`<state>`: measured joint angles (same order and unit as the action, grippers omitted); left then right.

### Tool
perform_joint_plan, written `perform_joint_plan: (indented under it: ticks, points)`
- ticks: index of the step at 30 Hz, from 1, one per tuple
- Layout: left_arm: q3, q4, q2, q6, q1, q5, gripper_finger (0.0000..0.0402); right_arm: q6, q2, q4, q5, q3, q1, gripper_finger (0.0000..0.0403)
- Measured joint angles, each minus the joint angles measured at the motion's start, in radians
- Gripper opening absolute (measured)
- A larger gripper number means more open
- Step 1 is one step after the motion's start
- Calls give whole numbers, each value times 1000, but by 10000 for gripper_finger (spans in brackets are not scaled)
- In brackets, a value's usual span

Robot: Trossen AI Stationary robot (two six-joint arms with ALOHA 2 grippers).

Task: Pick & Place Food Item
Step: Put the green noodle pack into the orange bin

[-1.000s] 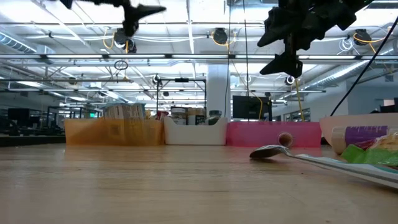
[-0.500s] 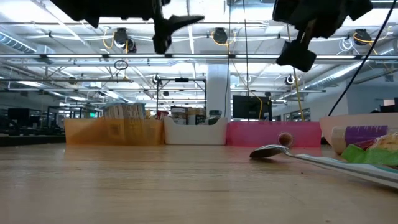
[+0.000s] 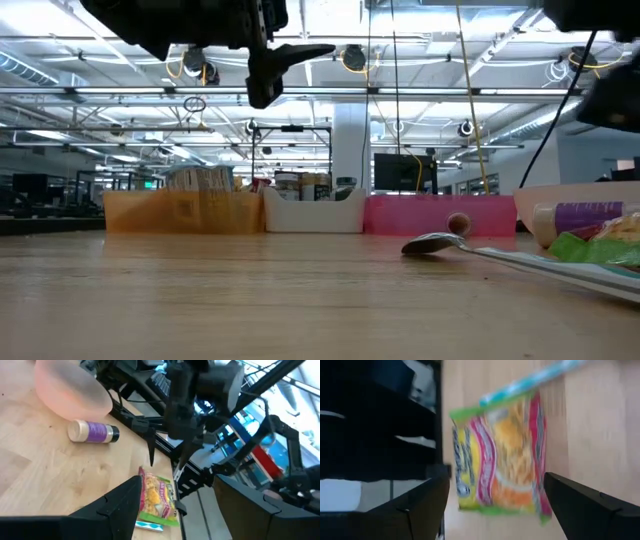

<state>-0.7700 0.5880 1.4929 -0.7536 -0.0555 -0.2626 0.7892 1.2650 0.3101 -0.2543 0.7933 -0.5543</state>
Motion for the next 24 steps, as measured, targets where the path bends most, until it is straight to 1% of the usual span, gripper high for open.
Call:
perform_joint_plan:
  ticks: [2, 5, 7, 11, 14, 17, 20, 24]
  points:
    - [0, 5, 0, -17, 0, 0, 246, 62, 6, 28, 45, 0, -51, 318]
    - [0, 7, 0, -29, 0, 0, 235, 139, 5, 43, 153, 0, -118, 318]
    - [0, 7, 0, -32, -5, 0, 230, 188, 3, 46, 205, 0, -147, 318]
    - [0, 8, 0, -33, -11, -2, 226, 281, 6, 91, 228, -5, -198, 318]
    - [0, 8, 0, -33, -13, -2, 227, 358, 6, 73, 227, -53, -237, 318]
    - [0, 8, 0, -35, -13, -2, 227, 437, 7, 6, 227, -123, -263, 318]
    - [0, 8, 0, -35, -13, -2, 227, 494, 6, -111, 233, -187, -266, 318]
    - [0, 8, 0, -35, -13, -2, 228, 545, 6, -250, 310, -260, -264, 318]
